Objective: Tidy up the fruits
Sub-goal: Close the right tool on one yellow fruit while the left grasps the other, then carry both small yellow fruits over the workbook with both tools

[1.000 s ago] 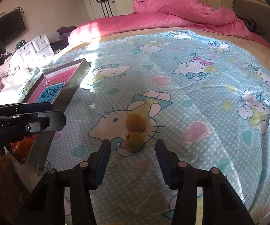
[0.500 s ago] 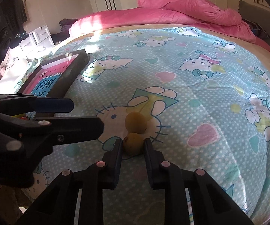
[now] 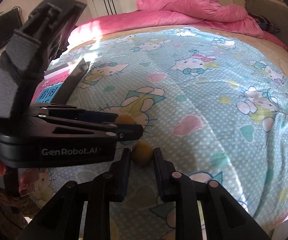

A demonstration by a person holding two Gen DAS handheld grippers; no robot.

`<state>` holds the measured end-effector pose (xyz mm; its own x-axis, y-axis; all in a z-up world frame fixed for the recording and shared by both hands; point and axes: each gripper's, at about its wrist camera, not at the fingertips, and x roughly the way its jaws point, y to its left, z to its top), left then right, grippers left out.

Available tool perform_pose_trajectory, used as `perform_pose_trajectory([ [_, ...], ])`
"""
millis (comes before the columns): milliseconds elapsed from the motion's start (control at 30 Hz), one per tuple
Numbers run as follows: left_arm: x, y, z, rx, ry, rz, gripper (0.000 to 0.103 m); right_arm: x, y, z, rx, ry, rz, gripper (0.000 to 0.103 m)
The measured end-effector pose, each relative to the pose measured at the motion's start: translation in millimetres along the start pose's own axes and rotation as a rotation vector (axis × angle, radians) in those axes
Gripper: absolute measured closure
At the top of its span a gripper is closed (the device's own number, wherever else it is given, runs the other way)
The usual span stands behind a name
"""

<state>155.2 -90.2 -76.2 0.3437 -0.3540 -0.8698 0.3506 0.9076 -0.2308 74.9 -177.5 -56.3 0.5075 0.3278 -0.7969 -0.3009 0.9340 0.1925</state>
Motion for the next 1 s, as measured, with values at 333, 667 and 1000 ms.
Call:
perform_pose_trajectory([
  [333,-15,2,-5,0.005,-0.028,0.018,0.075,-8,-8,3,0.050,-0.034,0.015,0.080],
  [667,-69,29,-19,-0.073,-0.103,0.079,0.075,-19,2,12,0.046,-0.078,0.057,0.080],
  [1000,-118,50,-44,-0.110,-0.162,0.160,0.075,-29,32,26,0.003,-0.129,0.123,0.080],
])
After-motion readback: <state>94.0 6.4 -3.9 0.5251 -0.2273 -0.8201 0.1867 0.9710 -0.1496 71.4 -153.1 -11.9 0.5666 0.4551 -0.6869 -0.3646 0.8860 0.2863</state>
